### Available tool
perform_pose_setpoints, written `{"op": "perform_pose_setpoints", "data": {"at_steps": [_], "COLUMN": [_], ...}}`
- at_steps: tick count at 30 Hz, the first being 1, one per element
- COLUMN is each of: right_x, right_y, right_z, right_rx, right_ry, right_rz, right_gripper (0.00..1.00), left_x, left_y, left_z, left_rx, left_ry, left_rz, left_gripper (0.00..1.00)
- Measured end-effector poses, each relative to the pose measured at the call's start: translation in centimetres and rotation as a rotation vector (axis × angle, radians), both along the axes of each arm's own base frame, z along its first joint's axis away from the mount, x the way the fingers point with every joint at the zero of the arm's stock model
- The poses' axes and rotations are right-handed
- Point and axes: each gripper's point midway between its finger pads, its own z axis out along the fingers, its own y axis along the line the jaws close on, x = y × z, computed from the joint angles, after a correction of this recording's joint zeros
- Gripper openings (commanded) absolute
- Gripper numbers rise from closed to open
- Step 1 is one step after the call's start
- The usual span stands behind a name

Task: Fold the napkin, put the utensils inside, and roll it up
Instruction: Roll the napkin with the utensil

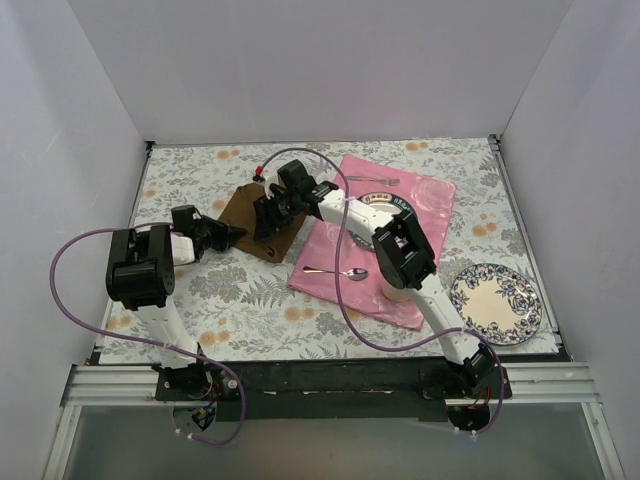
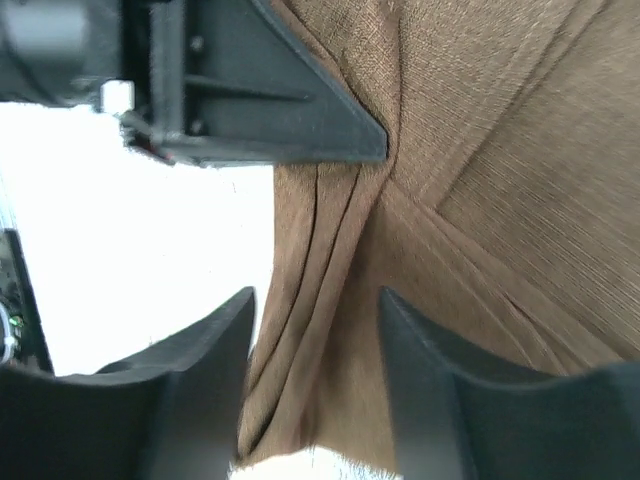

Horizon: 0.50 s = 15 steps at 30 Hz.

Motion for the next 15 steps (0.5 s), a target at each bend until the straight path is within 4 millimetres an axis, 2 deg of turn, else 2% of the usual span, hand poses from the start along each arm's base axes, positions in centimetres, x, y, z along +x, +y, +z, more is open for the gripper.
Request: {"op": "perform_pose_setpoints", "data": {"at_steps": [4, 8, 10, 15], "right_x": [-0.4, -1.6, -2.3, -4.5], "right_y": [-1.5, -3.2, -3.3, -2.7], "right_z": [2.2, 3.2, 3.2, 1.8], "right_rx": [-0.036, -0.095, -0.120, -0.175], "right_ry": [-0.079, -0.165, -0.205, -0.252], "right_rz": [0.017, 0.028, 0.042, 0.093], "right_gripper": [0.79, 0.88, 0.88, 0.84], "left_x": [0.1, 0.2, 0.2, 0.2], "left_y": [0.1, 0.1, 0.1, 0.1], "left_z": [0.0, 0.0, 0.0, 0.0], "left_rx": [-0.003, -0.002, -0.001, -0.001], "left_ry": [0.004, 0.008, 0.009, 0.009], "left_rz": [-0.005, -0.010, -0.010, -0.010], "left_gripper": [0.00, 0.00, 0.00, 0.00]}}
